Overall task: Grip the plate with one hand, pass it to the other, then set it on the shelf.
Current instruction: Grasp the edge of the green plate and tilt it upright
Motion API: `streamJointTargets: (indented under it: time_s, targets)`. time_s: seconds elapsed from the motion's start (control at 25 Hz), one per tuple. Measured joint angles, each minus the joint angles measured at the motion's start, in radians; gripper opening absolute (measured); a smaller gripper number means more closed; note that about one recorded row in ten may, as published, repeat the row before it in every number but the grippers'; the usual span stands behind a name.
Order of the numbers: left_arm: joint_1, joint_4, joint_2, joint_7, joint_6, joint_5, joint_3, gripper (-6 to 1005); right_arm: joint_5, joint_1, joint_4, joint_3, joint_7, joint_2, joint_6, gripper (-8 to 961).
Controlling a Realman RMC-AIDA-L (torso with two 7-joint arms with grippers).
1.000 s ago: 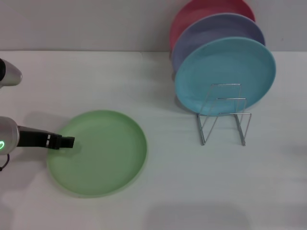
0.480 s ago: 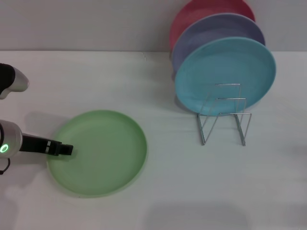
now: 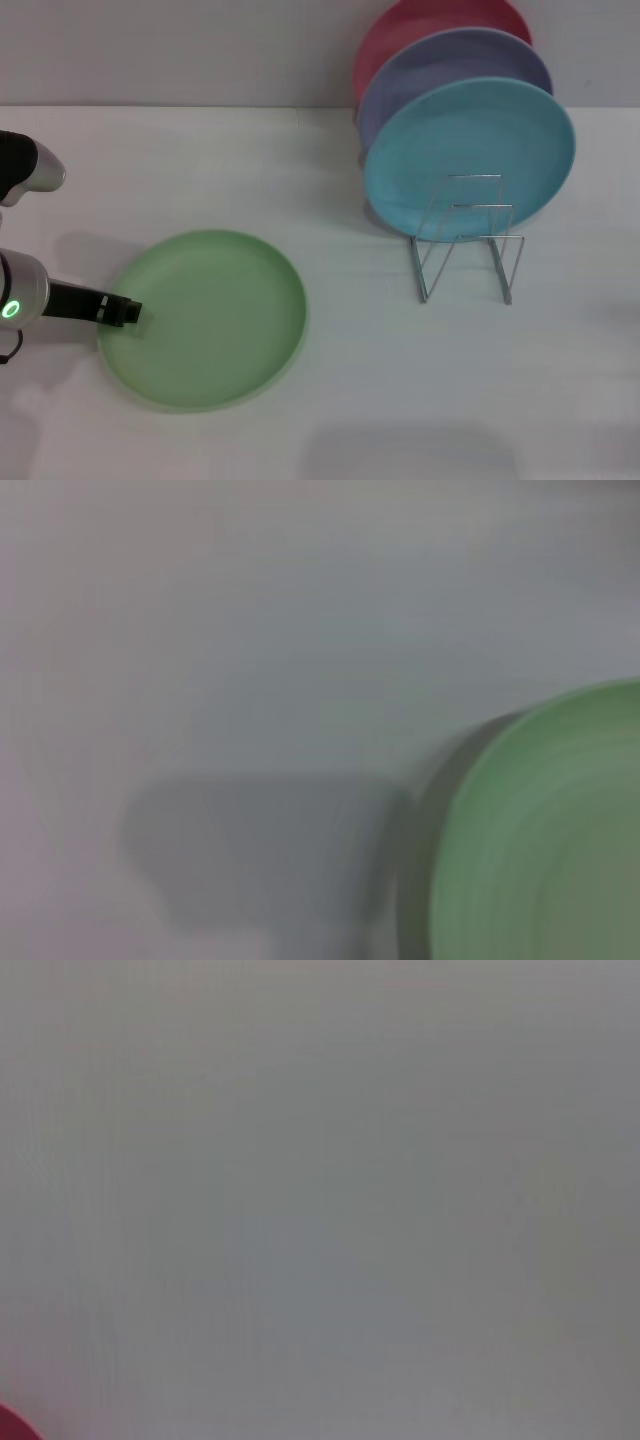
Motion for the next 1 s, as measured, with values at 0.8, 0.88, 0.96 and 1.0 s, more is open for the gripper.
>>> streamJointTargets:
  time_s: [0.8,0.88,0.96,1.0]
  targets:
    - [0.01,0.029,-0.001,0.004,0.023,-0.001,0.0,82,0.0,-0.003,0.0,0.0,0.0,0.0,0.021,832]
    - [0.013,0.046,-0.001,0.006,0.024,-0.001,0.001,77,0.0,-0.003,0.0,-0.005,0.0,0.0,0.04,832]
    - [0.017,0.066,0.0,0.009,0.024,-0.001,0.001,72,0.0,-0.005,0.001,-0.021,0.0,0.0,0.073,832]
    - [0.02,0.076,0.0,0.012,0.025,-0.004,0.001,69,0.0,-0.006,0.002,-0.035,0.0,0.0,0.106,832]
